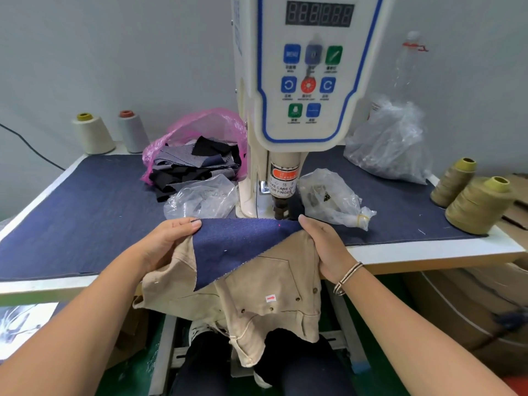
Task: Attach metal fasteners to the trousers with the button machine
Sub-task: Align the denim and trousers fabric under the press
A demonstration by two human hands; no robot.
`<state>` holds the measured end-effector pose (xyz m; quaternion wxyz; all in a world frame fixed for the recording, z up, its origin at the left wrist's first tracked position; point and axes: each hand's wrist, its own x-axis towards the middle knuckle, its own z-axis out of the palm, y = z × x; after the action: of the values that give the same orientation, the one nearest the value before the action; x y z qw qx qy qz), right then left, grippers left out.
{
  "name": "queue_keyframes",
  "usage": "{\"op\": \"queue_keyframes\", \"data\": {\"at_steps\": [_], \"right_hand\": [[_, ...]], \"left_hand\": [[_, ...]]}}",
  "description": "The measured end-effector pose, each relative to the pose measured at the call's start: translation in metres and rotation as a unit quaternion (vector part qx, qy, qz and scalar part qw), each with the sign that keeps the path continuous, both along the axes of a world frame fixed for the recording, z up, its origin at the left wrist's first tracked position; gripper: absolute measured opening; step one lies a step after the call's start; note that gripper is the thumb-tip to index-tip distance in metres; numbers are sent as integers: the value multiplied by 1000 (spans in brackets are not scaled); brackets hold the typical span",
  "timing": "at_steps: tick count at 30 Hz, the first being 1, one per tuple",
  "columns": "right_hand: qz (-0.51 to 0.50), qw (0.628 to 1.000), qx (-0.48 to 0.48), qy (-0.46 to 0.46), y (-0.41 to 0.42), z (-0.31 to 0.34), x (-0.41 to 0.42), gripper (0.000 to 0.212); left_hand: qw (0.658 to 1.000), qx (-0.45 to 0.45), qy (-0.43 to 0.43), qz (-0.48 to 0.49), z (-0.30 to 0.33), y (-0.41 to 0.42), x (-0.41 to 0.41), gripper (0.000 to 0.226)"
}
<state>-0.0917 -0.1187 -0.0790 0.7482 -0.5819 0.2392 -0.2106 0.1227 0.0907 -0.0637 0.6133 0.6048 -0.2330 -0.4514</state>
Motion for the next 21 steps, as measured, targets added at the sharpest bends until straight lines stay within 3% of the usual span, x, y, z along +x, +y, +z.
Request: {"op": "queue_keyframes", "data": {"at_steps": [8,14,21], "right_hand": [[-17,999,-22,19,4,0,-1,22],[-20,997,-62,37,6,3,3,30],[15,1000,-21,8,4,3,4,31]], "left_hand": [[1000,-10,18,18,2,3,-5,12],[998,-31,28,48,-3,5,-4,22],[998,-26,28,56,-4,3,-3,26]]}}
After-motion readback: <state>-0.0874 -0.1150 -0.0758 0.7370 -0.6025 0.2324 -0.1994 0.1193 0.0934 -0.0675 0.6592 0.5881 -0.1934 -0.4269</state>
